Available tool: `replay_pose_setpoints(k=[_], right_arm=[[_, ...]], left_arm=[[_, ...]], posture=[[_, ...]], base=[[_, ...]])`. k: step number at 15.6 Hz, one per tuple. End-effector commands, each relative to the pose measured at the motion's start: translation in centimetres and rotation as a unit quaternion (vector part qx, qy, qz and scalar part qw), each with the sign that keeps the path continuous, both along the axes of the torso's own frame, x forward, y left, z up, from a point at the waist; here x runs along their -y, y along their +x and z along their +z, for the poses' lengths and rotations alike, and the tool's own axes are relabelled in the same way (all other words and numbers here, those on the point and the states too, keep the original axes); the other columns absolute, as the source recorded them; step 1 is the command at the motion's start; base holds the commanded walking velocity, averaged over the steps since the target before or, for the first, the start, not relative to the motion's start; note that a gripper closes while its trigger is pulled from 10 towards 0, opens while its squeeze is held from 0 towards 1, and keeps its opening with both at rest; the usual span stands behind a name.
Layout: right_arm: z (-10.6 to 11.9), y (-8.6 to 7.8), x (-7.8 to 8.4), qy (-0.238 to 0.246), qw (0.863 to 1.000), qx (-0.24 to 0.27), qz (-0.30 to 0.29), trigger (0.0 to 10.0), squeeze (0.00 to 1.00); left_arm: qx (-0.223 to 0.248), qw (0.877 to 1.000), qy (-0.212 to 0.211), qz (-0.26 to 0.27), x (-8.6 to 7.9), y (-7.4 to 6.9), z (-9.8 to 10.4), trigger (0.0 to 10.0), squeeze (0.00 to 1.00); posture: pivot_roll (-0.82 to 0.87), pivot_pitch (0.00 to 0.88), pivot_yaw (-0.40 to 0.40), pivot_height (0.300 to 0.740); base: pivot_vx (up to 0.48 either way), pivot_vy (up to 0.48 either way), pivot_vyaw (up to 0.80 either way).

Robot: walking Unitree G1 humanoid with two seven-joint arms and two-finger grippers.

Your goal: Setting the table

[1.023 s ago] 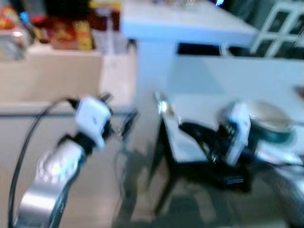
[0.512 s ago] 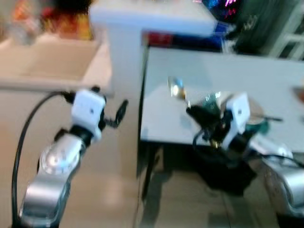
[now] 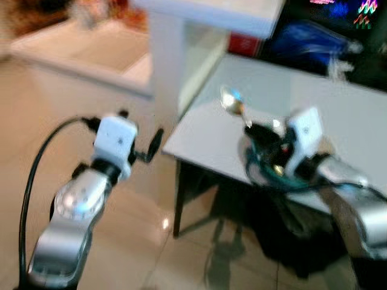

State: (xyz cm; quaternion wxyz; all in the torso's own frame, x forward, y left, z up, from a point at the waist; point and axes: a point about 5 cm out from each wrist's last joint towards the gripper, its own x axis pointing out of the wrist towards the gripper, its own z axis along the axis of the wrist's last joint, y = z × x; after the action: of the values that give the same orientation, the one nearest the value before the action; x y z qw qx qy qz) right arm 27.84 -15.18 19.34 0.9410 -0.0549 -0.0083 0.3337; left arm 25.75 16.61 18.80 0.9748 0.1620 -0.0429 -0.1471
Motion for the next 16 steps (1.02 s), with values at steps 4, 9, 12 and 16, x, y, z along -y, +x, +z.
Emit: replay_pose_setpoints(k=[4,9,12,16], right_arm=[[1.3,0.7,0.9,-0.02,0.999,-0.007,-0.027,10.0,0.0],[2.1,2.0,0.3,-0.002,0.997,-0.07,-0.038,10.0,0.0],[1.7,2.8,-0.2,-0.015,0.991,-0.128,-0.034,10.0,0.0],[1.4,5.4,-1.3,-0.009,0.985,-0.164,-0.054,10.0,0.0]], left_arm=[[0.005,1.0,0.007,-0.001,0.1,0.0,0.3,10.0,0.0],[-0.027,0.998,0.028,-0.055,0.9,-0.4,-0.4,10.0,0.0],[-0.039,0.993,0.021,-0.108,1.5,-1.0,-0.4,10.0,0.0],[-0.058,0.992,0.038,-0.105,1.1,-0.9,-0.7,10.0,0.0]], posture=[[0.06,0.0,-0.06,0.74],[0.06,0.0,-0.061,0.74],[0.06,0.0,-0.064,0.74],[0.06,0.001,-0.064,0.74]], base=[[0.0,-0.48,0.0],[0.0,-0.192,0.0],[0.0,0.0,0.0],[0.0,0.0,0.0]])
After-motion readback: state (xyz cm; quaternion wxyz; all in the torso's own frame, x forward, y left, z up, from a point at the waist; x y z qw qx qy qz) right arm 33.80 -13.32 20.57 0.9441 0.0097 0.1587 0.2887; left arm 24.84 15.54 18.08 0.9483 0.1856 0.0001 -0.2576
